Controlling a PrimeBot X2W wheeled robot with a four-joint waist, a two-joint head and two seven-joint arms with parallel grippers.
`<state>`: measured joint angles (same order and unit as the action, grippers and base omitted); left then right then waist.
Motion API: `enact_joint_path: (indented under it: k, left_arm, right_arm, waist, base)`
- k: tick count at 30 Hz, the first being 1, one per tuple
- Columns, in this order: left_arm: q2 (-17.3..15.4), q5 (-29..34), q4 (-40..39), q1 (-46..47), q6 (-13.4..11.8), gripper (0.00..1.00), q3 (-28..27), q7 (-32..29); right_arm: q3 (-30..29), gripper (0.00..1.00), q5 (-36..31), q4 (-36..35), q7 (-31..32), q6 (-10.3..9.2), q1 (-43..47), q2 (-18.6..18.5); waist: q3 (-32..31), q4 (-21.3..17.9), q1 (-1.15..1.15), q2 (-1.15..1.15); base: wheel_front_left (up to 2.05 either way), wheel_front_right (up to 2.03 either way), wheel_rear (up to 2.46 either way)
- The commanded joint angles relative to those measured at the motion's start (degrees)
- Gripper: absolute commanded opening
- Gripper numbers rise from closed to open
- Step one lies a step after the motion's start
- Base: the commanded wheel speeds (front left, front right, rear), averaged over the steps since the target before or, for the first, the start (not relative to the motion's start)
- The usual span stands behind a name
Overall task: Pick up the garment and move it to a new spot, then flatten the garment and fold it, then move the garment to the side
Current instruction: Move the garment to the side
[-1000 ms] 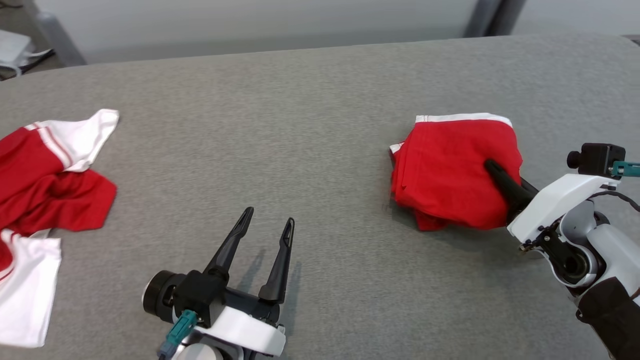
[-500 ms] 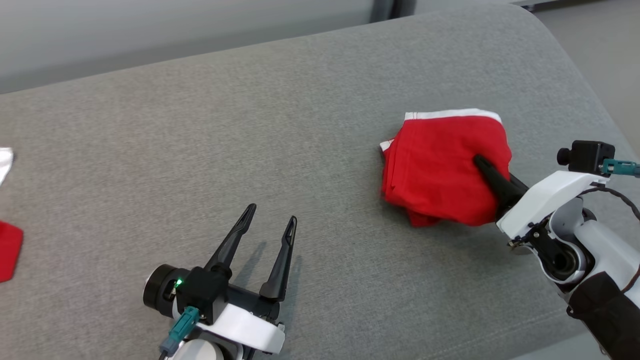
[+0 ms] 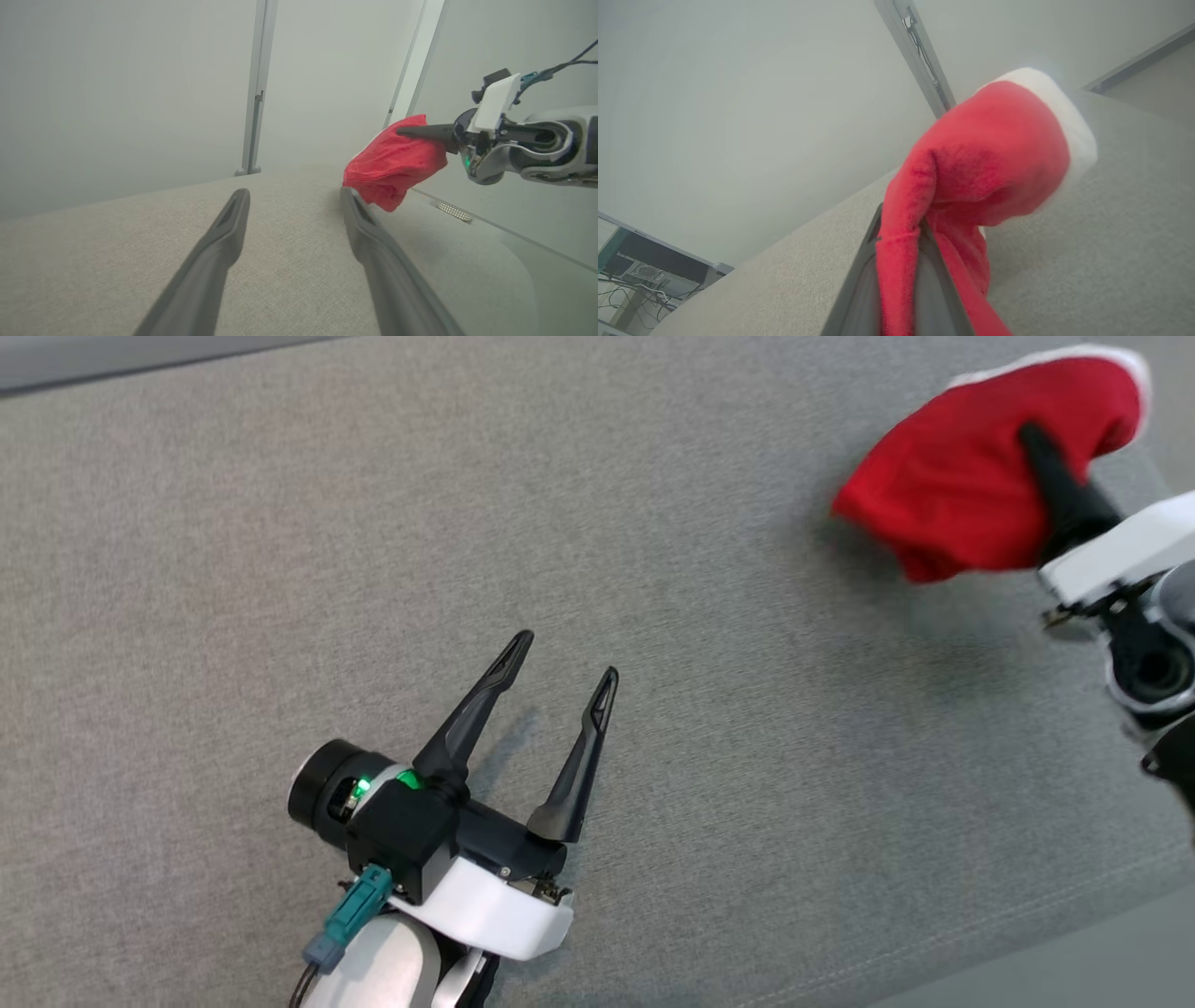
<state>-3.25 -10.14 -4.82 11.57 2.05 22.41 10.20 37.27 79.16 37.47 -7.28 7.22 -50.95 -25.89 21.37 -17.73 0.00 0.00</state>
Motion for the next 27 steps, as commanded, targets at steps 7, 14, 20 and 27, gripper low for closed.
enact_joint_path:
  k: [7, 14, 20, 27]
  left_arm:
    - [-1.0, 1.6, -5.2, 4.1, 0.9, 1.0, 0.1, -2.2]
    - [-1.6, 2.6, -6.7, 5.2, 1.0, 1.0, 1.1, -3.3]
    - [-2.8, 3.9, -8.1, 6.0, 1.1, 1.0, 1.9, -5.0]
    - [-3.8, 4.6, -9.3, 6.4, 0.9, 1.0, 2.3, -6.5]
  right_arm:
    - [-3.4, 0.0, 1.8, 3.7, -3.8, 0.26, -6.6, -6.1]
    - [-6.4, 0.0, 1.9, 8.1, -6.6, 0.26, -10.2, -9.4]
    - [-9.3, 0.0, 2.0, 14.3, -7.6, 0.26, -8.9, -9.7]
    - [-16.7, 0.0, -1.5, 20.8, -7.7, 0.26, -5.9, -7.7]
  waist:
    - [6.2, 4.6, 0.0, 0.0]
    - [8.9, 6.9, 0.0, 0.0]
    - [11.7, 7.9, 0.0, 0.0]
    - [13.1, 6.8, 0.0, 0.0]
  base:
    - [0.0, 0.0, 0.0]
    - [0.0, 0.0, 0.0]
    - [0.0, 0.0, 0.0]
    - [0.0, 0.0, 0.0]
